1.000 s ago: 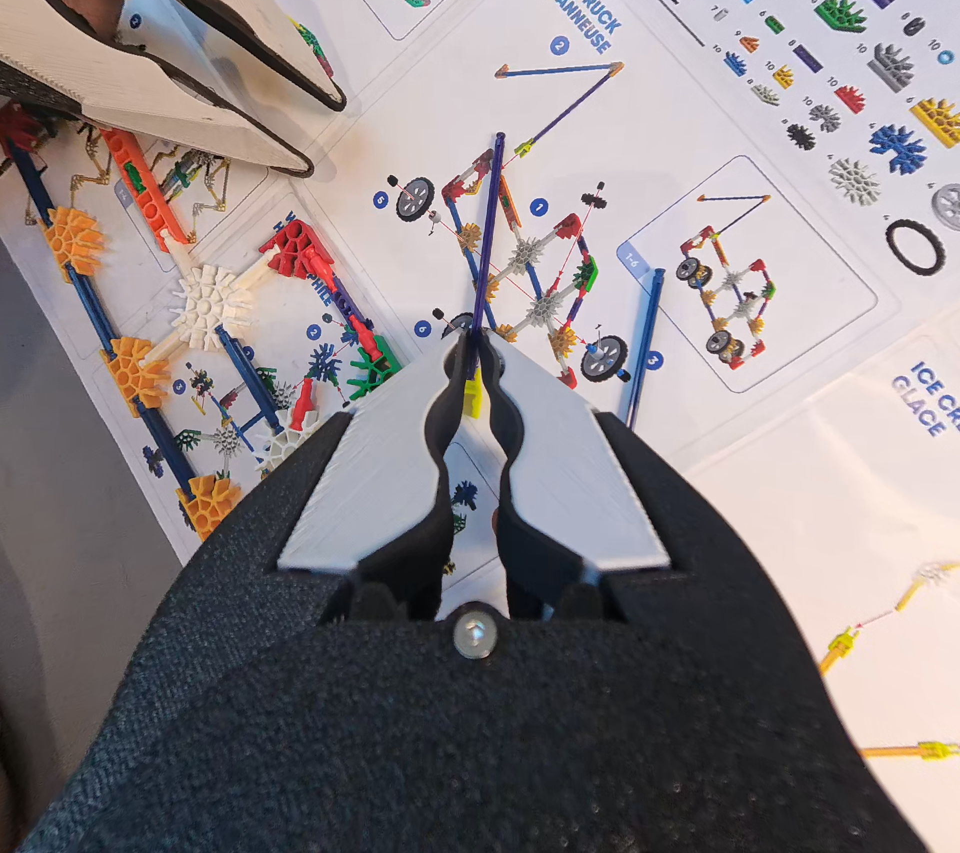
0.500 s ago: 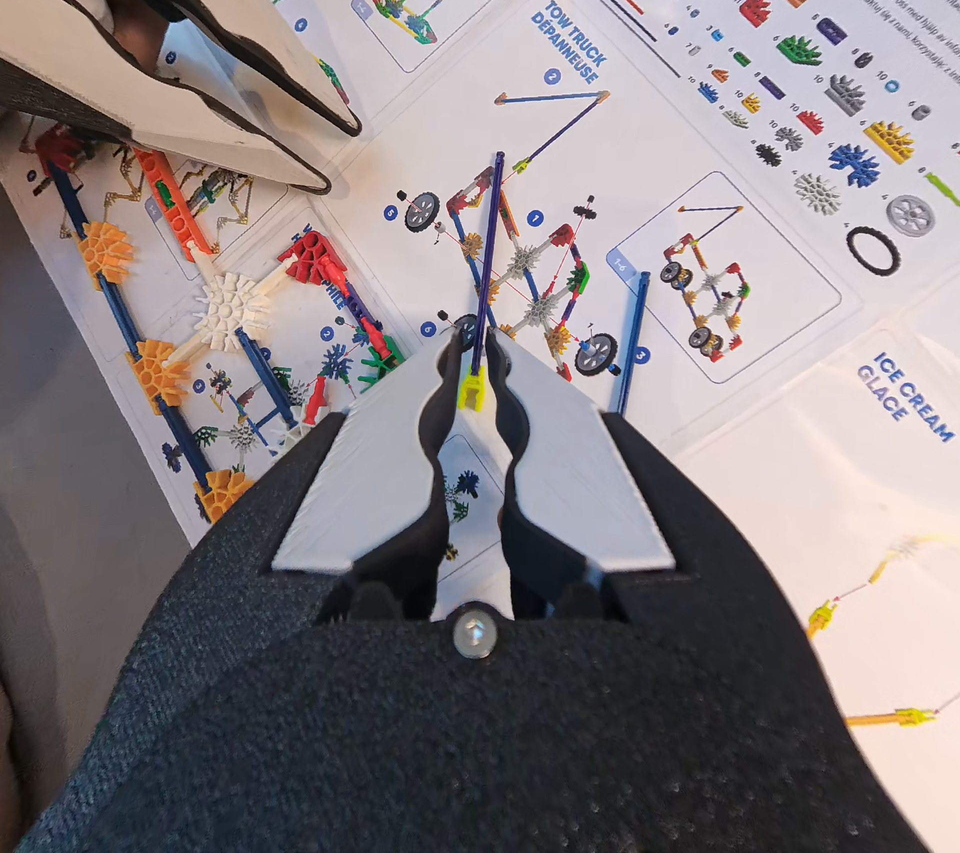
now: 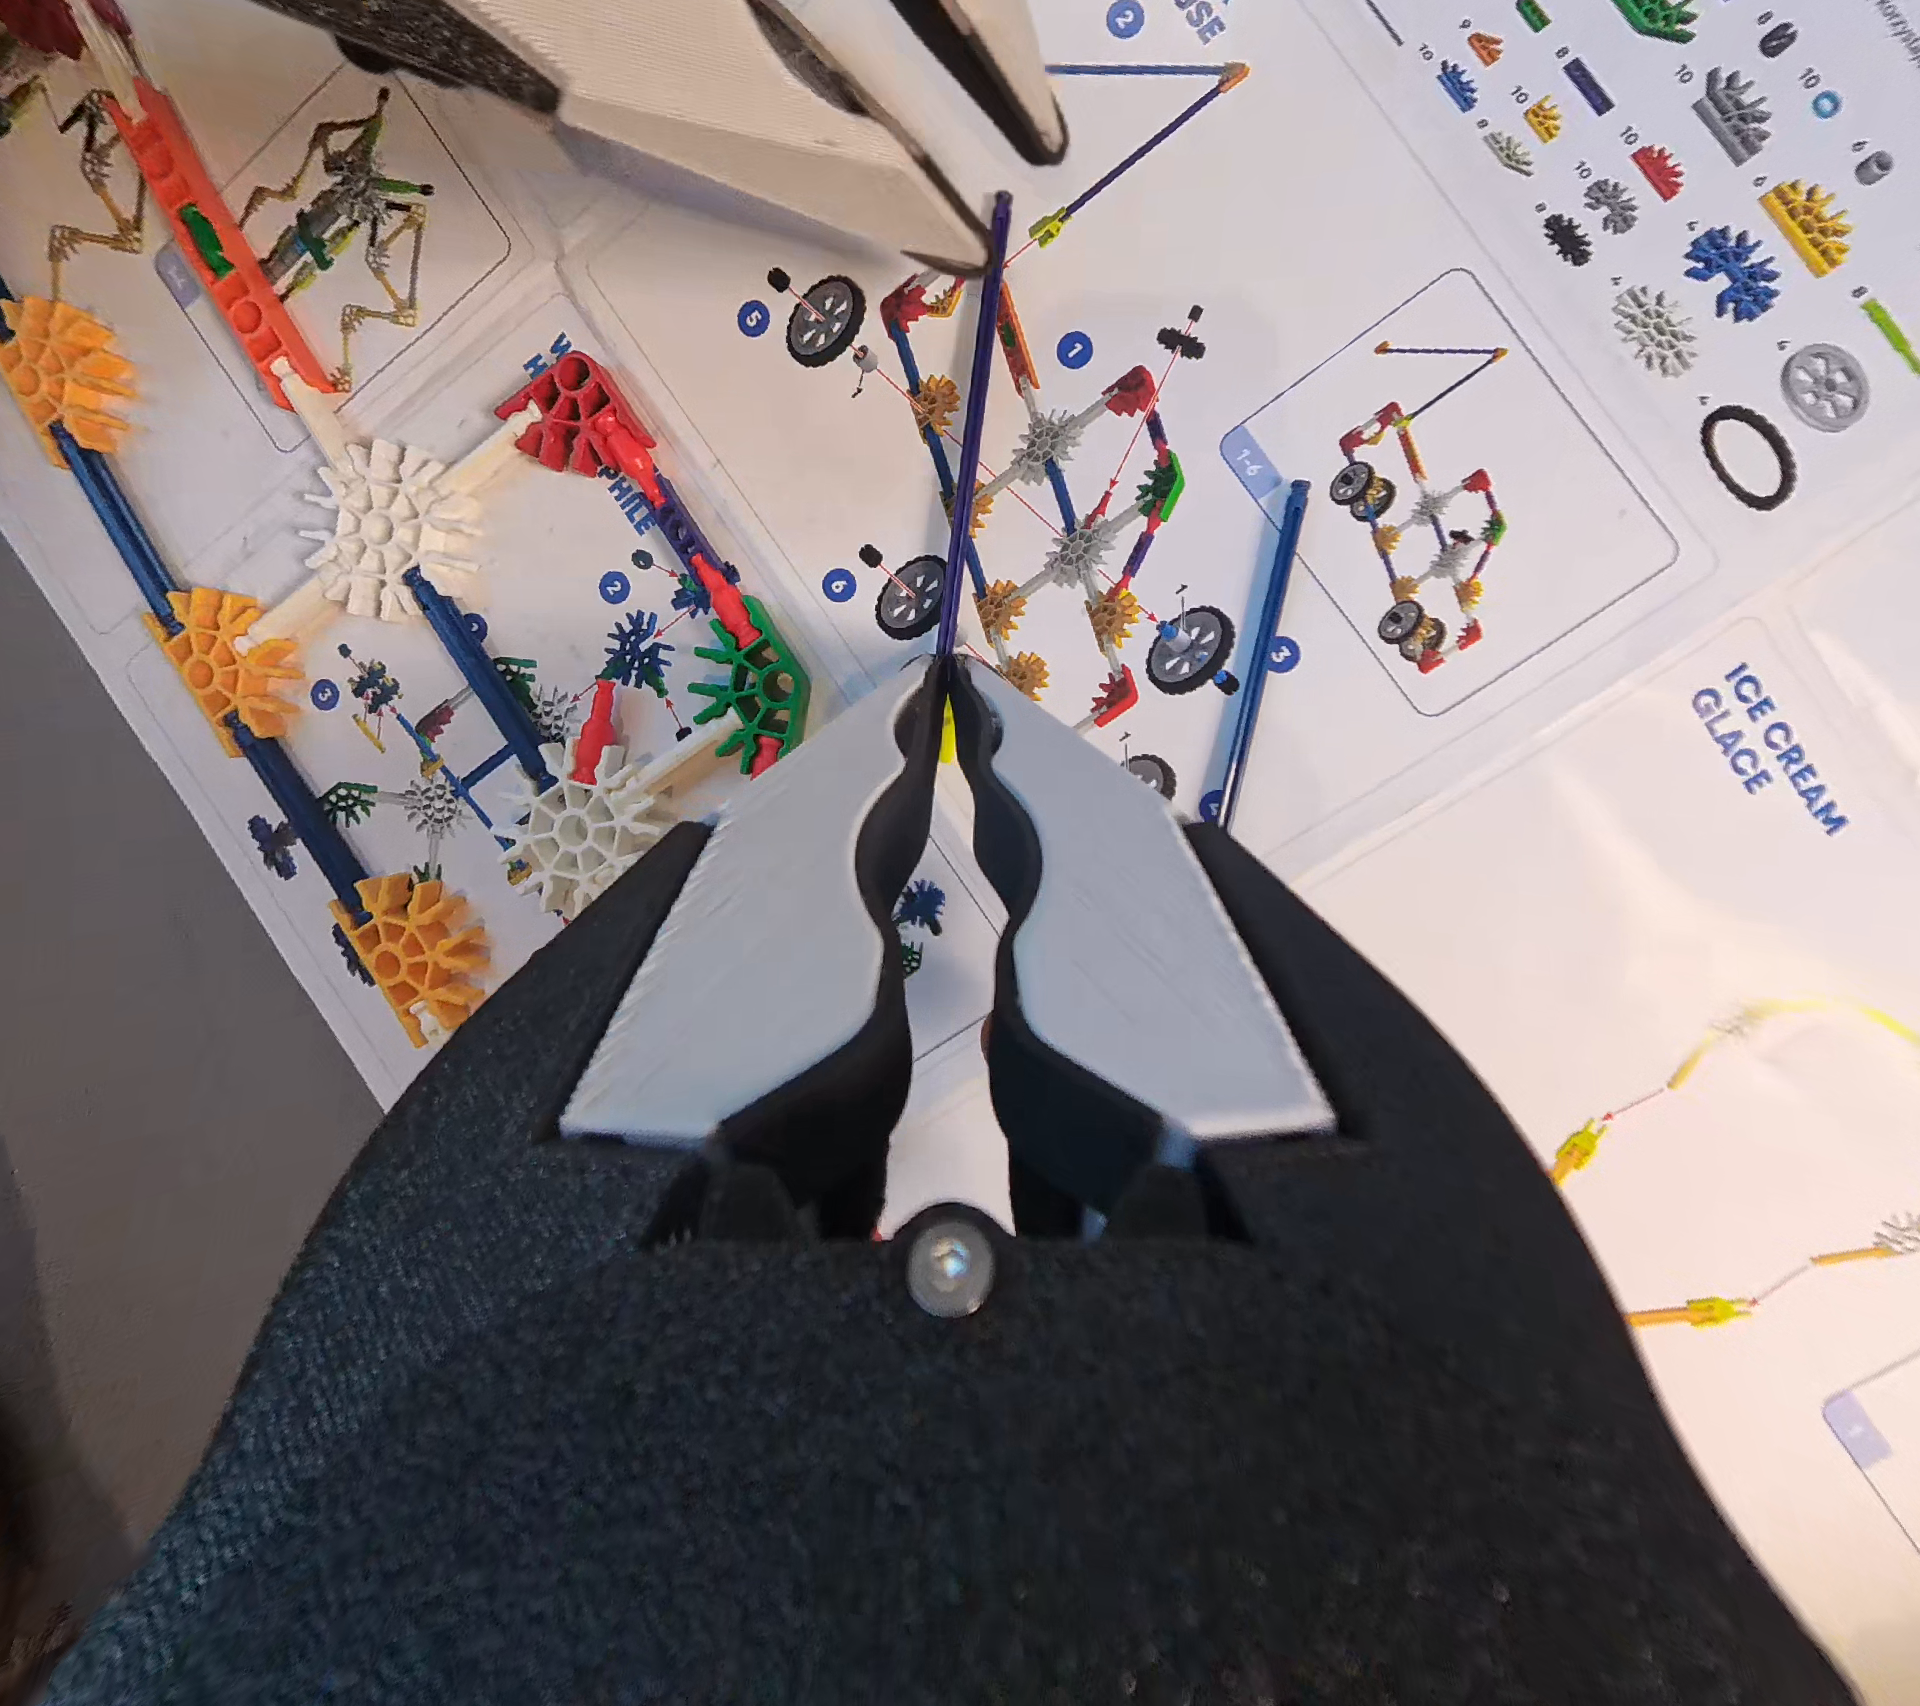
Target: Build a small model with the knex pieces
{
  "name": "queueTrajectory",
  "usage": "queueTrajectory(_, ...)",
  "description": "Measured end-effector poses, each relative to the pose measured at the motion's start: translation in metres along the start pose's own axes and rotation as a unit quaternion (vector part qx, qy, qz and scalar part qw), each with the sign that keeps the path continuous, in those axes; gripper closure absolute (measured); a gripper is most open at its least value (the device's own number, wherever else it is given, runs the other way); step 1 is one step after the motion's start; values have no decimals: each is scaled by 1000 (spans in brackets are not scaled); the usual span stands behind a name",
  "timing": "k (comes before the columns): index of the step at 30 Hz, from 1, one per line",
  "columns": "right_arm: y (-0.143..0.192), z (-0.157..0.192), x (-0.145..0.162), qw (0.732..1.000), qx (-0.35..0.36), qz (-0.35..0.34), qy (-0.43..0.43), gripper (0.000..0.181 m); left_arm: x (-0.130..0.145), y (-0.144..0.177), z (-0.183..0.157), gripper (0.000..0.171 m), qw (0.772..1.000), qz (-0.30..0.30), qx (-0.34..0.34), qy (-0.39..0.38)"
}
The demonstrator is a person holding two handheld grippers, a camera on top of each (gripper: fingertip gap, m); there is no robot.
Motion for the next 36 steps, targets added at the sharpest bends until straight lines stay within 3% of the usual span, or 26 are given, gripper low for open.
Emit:
queueTrajectory(8, -2, 1, -1, 1000, 2, 15, 5, 181, 7, -18, -3, 171, 999, 22, 31, 6)
queueTrajectory(27, -9, 3, -19, 993, 0, 114, 21, 181, 7, -19, -1, 171, 999, 29, 43, 13)
queueTrajectory(36, -11, 3, -23, 990, -4, 136, 42, 181, 9, -17, 6, 169, 996, 25, 63, 62)
Point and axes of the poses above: each gripper's, where its closed fingertips meet, y back along the fingers, x out of its underside, z = x × y across the jaws, the point moved 10 cm from there along y, back along the fingers, and after that the axes turned 4 degrees about -z, right-handed, at the moved point
